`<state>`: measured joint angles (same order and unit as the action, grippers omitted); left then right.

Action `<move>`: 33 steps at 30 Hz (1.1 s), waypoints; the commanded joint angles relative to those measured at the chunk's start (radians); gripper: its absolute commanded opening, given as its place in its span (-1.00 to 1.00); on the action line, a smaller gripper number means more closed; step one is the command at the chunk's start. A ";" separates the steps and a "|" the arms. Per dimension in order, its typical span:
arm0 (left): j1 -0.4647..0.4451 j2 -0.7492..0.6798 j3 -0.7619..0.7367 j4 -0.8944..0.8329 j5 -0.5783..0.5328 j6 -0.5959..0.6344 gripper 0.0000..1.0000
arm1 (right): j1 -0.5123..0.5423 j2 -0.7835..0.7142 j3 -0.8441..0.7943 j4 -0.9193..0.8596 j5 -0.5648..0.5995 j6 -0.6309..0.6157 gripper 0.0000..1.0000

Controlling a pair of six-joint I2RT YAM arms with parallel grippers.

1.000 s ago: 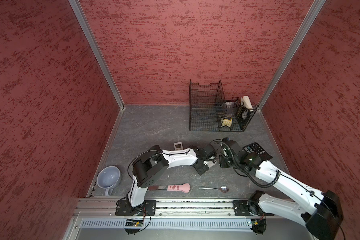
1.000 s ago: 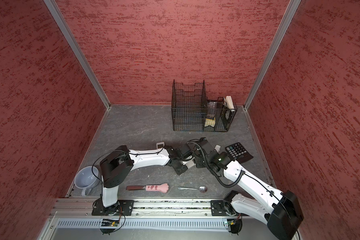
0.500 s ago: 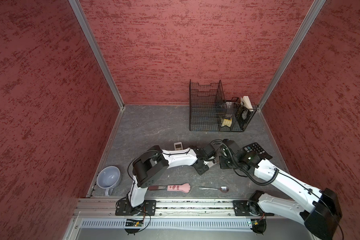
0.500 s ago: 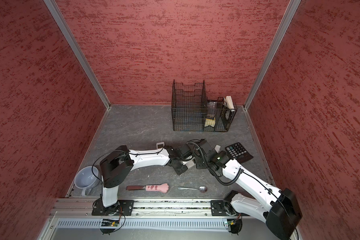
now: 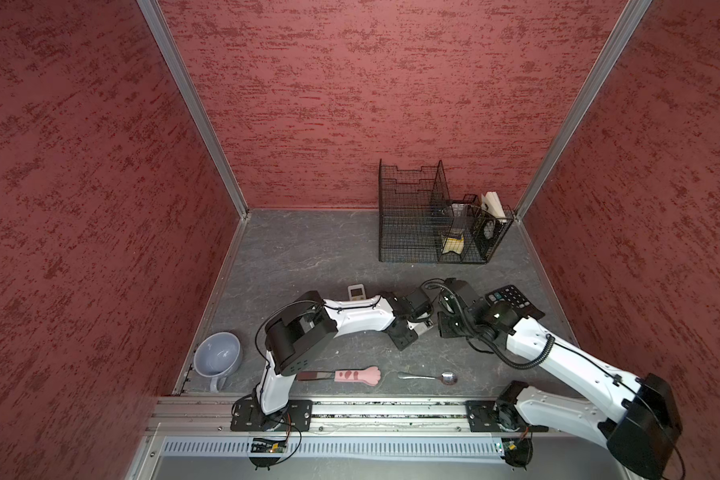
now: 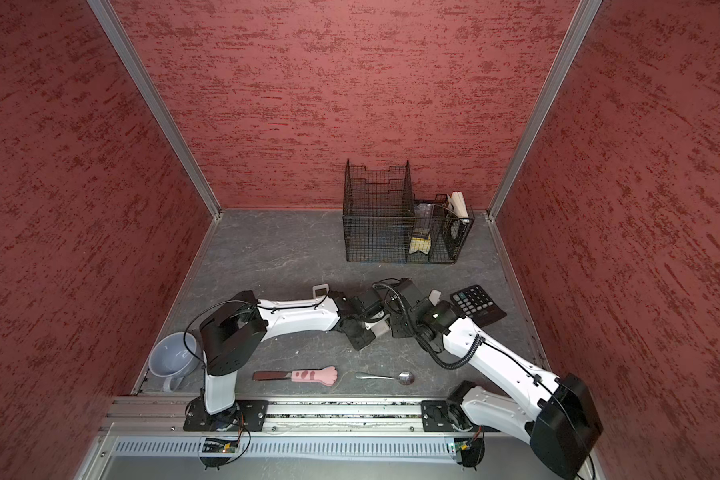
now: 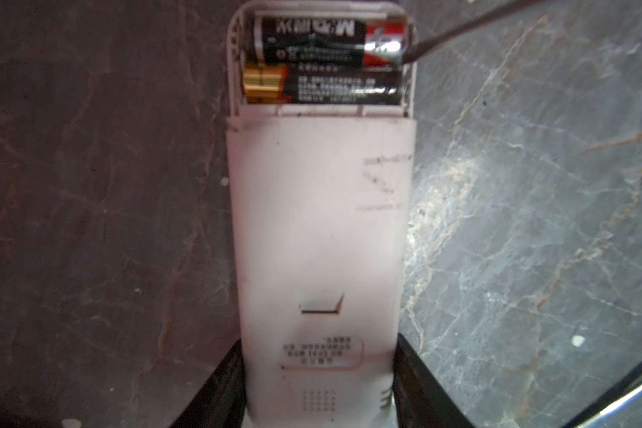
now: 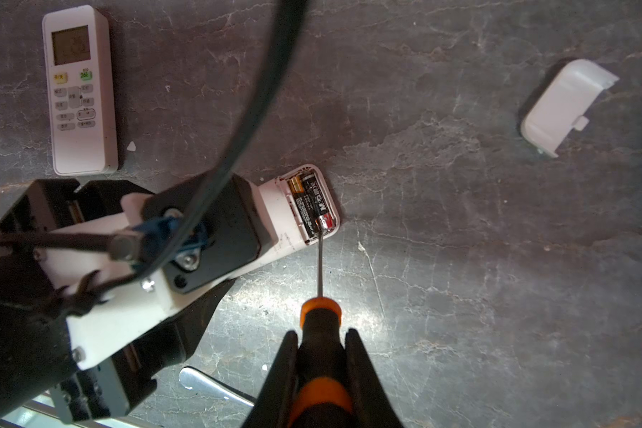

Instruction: Unload the batteries from the remote control

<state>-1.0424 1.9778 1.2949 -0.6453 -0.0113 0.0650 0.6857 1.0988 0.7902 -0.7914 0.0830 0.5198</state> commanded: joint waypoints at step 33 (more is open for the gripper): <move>-0.039 0.147 -0.086 0.017 0.053 0.021 -0.33 | -0.018 0.029 -0.031 0.045 0.007 0.068 -1.00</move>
<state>-1.0424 1.9778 1.2903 -0.6426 -0.0113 0.0647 0.6724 1.1164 0.7853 -0.7864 0.0982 0.5610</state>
